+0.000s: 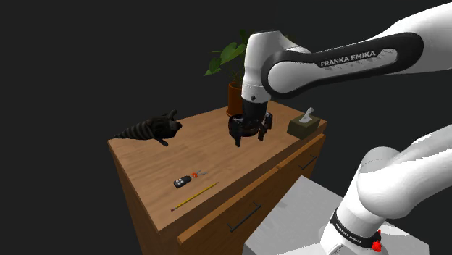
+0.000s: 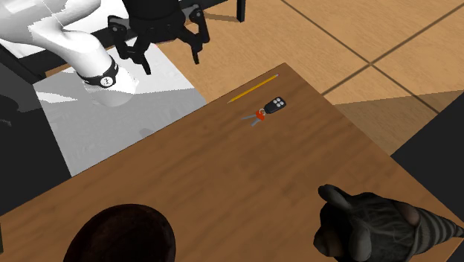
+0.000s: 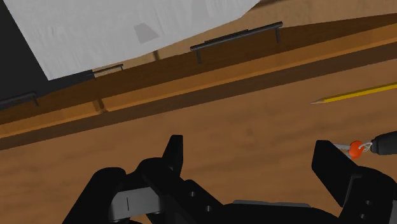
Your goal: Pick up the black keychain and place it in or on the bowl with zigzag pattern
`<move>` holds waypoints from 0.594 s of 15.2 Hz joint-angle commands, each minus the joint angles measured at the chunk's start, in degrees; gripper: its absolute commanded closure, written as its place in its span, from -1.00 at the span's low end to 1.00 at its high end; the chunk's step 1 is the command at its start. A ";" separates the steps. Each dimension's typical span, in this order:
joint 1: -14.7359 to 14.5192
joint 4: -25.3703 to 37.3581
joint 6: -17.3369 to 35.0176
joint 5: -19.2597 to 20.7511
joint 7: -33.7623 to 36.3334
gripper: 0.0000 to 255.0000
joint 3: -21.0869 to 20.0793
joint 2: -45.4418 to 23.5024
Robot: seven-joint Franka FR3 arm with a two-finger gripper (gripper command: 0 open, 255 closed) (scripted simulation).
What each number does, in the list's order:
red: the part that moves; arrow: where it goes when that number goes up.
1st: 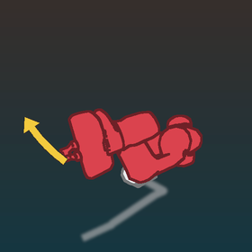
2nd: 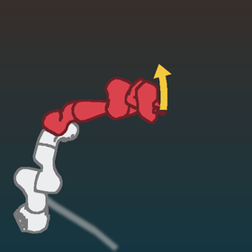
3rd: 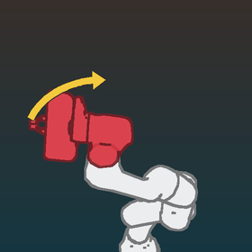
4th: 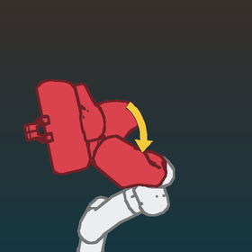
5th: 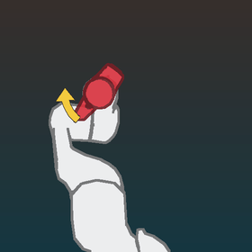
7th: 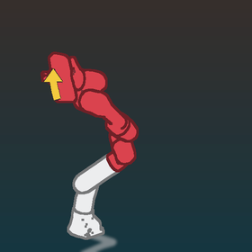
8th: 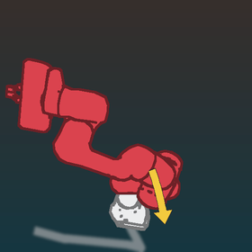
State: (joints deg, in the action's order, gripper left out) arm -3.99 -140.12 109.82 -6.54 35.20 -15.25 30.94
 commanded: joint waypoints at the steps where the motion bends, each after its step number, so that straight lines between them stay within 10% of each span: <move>1: -0.16 0.94 2.28 -0.75 4.06 -1.00 -2.42 -2.90; 9: 0.93 9.53 10.62 1.93 20.38 -1.00 -11.02 -19.35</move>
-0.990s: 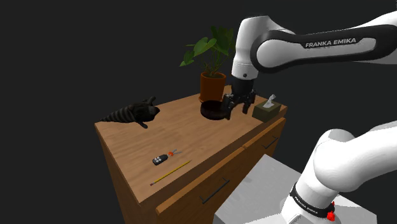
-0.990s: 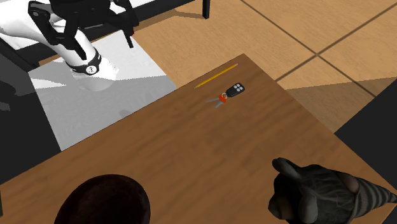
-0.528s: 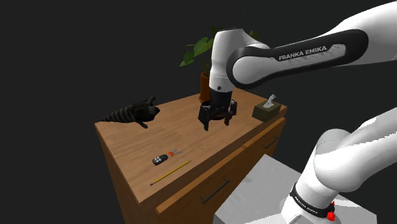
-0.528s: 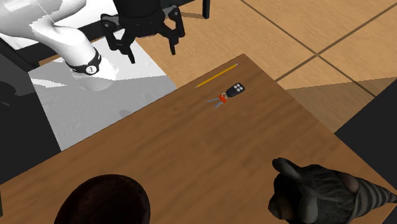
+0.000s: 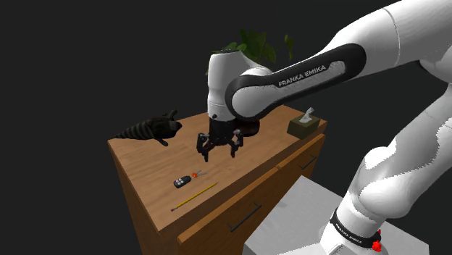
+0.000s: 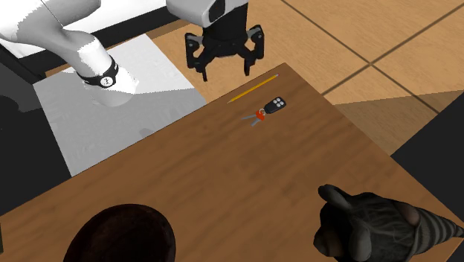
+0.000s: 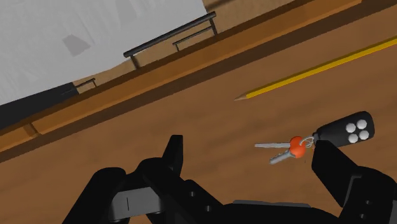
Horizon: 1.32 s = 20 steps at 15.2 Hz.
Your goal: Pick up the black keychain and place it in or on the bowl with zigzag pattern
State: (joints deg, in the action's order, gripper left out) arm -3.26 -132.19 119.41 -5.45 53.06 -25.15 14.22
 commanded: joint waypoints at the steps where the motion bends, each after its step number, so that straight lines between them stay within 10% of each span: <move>1: 0.31 3.05 1.82 1.81 4.75 -1.00 -2.00 -4.94; 10: -2.67 19.19 4.80 13.91 24.24 -1.00 -4.83 -26.29; 20: -3.43 17.07 9.73 16.26 25.79 -1.00 -3.88 -29.58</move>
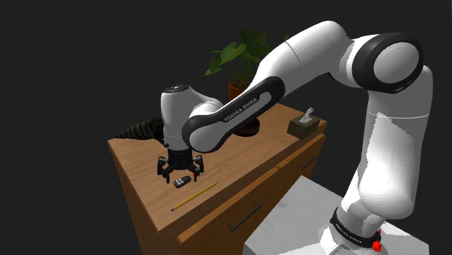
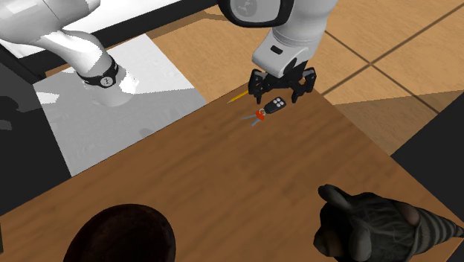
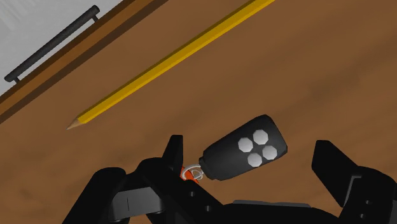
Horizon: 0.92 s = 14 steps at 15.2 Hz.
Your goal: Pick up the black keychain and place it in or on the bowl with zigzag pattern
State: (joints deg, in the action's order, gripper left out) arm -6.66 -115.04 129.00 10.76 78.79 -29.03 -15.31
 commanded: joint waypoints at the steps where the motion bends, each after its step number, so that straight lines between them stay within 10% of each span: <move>1: -0.03 -0.08 0.14 0.05 0.07 -1.00 0.01 -0.05; 5: -0.03 -0.07 0.13 0.05 0.07 -1.00 0.01 -0.05; 6: -0.03 -0.07 0.13 0.05 0.07 1.00 0.01 -0.05; 14: -0.03 -0.07 0.13 0.05 0.07 1.00 0.01 -0.05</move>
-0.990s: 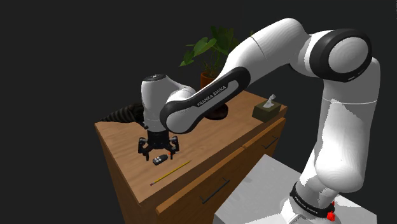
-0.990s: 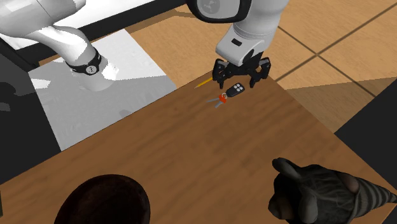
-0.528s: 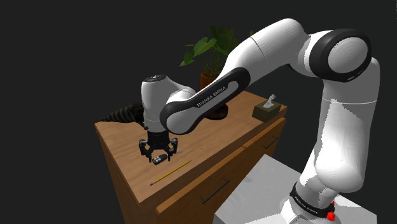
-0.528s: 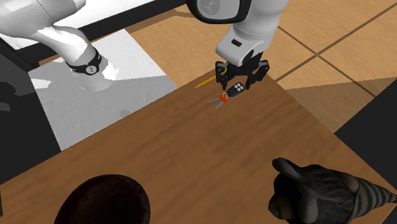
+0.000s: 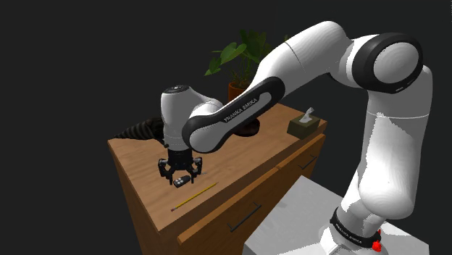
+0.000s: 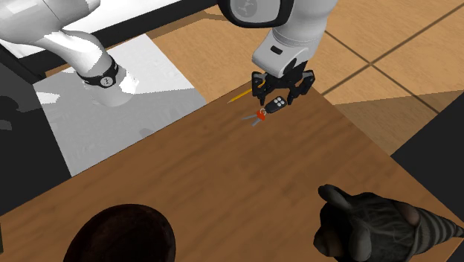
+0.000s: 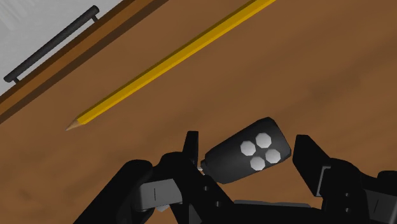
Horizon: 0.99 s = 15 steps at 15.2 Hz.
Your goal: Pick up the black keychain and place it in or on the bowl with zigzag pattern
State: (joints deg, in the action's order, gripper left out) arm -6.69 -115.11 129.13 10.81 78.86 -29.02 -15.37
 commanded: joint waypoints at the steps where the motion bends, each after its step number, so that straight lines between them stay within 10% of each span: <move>1: 0.00 0.00 0.00 0.00 0.00 1.00 0.00 0.00; 15: 0.99 4.80 -9.36 -3.91 -2.72 1.00 -1.16 5.40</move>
State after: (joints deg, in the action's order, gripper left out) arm -5.72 -110.66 120.46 7.15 76.25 -30.11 -10.33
